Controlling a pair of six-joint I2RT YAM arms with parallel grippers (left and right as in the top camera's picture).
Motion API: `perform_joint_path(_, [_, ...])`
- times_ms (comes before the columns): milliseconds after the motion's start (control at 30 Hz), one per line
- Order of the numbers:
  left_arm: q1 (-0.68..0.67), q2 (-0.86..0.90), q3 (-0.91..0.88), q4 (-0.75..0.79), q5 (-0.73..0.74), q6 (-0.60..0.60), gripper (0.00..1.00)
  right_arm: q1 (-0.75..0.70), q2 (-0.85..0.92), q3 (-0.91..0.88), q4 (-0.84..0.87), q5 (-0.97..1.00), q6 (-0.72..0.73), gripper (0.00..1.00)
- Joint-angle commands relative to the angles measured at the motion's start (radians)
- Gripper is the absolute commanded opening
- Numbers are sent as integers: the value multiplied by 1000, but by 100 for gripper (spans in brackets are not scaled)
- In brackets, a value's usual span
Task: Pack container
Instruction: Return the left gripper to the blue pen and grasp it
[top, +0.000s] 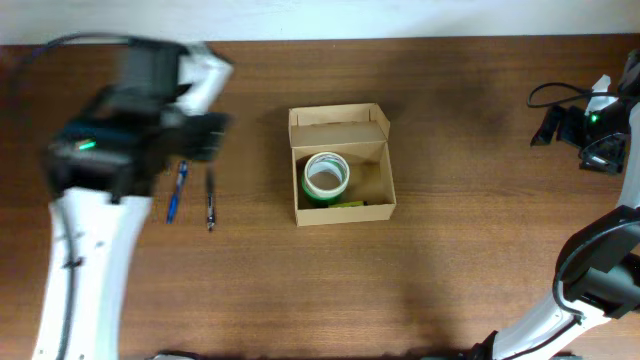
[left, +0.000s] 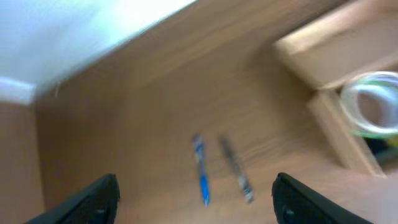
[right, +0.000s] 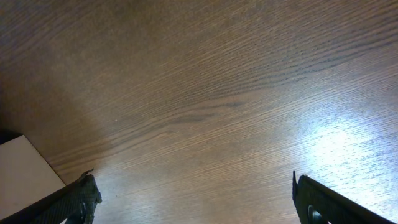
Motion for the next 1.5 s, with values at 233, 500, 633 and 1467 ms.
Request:
perform_joint_path(233, [291, 290, -272, 74, 182, -20, 79, 5, 0, 3, 0, -13, 8, 99])
perform_joint_path(500, [292, 473, -272, 91, 176, -2, 79, 5, 0, 3, 0, -13, 8, 99])
perform_joint_path(633, [292, 546, -272, 93, 176, 12, 74, 5, 0, 3, 0, -13, 8, 99])
perform_joint_path(1467, [292, 668, -273, 171, 152, 148, 44, 5, 0, 3, 0, -13, 8, 99])
